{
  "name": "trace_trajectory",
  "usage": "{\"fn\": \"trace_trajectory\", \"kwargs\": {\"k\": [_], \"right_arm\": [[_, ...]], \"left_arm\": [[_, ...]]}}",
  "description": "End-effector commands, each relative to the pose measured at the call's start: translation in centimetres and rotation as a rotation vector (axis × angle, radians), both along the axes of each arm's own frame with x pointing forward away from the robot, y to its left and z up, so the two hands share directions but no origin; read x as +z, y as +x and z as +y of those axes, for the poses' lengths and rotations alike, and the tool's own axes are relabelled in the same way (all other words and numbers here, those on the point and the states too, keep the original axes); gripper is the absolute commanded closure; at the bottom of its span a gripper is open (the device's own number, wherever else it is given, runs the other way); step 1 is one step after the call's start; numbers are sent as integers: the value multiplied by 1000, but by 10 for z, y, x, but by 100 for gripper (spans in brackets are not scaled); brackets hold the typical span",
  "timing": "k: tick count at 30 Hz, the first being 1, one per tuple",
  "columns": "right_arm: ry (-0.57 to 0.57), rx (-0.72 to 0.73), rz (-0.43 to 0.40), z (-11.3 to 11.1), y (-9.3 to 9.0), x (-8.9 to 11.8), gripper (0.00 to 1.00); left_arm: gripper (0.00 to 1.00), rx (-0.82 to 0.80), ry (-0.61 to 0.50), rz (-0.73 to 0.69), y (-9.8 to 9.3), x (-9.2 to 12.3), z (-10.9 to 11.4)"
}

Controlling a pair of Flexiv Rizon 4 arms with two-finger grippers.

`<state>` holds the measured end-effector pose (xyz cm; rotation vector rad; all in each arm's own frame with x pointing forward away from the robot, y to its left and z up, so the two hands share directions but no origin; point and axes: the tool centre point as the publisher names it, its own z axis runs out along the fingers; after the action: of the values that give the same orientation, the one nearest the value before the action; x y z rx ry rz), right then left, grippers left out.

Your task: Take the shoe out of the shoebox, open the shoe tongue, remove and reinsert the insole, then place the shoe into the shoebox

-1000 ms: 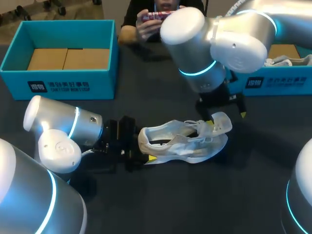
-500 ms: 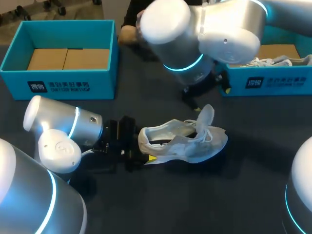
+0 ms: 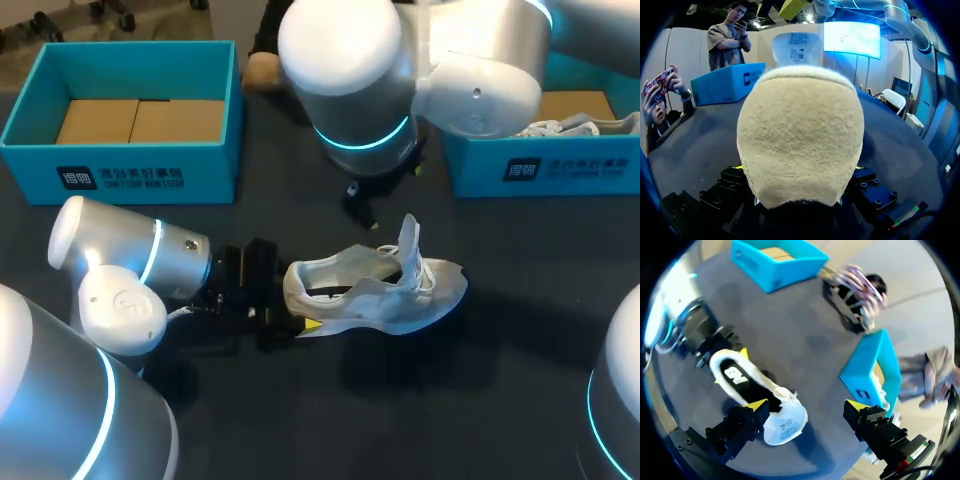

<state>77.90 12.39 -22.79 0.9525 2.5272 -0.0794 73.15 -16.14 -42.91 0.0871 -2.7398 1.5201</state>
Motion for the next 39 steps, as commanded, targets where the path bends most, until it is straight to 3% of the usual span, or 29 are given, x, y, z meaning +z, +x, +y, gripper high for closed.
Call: {"fn": "trace_trajectory", "kwargs": {"k": [1, 8, 9, 10, 11, 12, 13, 22, 39], "right_arm": [[98, 277, 4, 1, -5, 0, 0], [93, 354, 77, 14, -9, -8, 0], [86, 363, 97, 16, -10, -11, 33], [82, 374, 111, 19, -10, -13, 53], [80, 379, 117, 20, -10, -15, 62], [83, 386, 124, 22, -11, -17, 86], [92, 405, 129, 24, -12, -20, 100], [107, 522, 173, 38, -18, -51, 100], [107, 522, 173, 38, -18, -51, 100]], "left_arm": [[100, 1, 3, 0, 2, -11, 2], [100, 1, 3, 0, 2, -11, 2], [100, 1, 3, 0, 2, -11, 2], [100, 1, 3, 0, 2, -11, 2], [100, 1, 3, 0, 2, -11, 2], [100, 1, 3, 0, 2, -11, 2], [100, 1, 3, 0, 2, -11, 2], [100, 1, 3, 0, 2, -11, 2], [100, 1, 3, 0, 2, -11, 2]]}}
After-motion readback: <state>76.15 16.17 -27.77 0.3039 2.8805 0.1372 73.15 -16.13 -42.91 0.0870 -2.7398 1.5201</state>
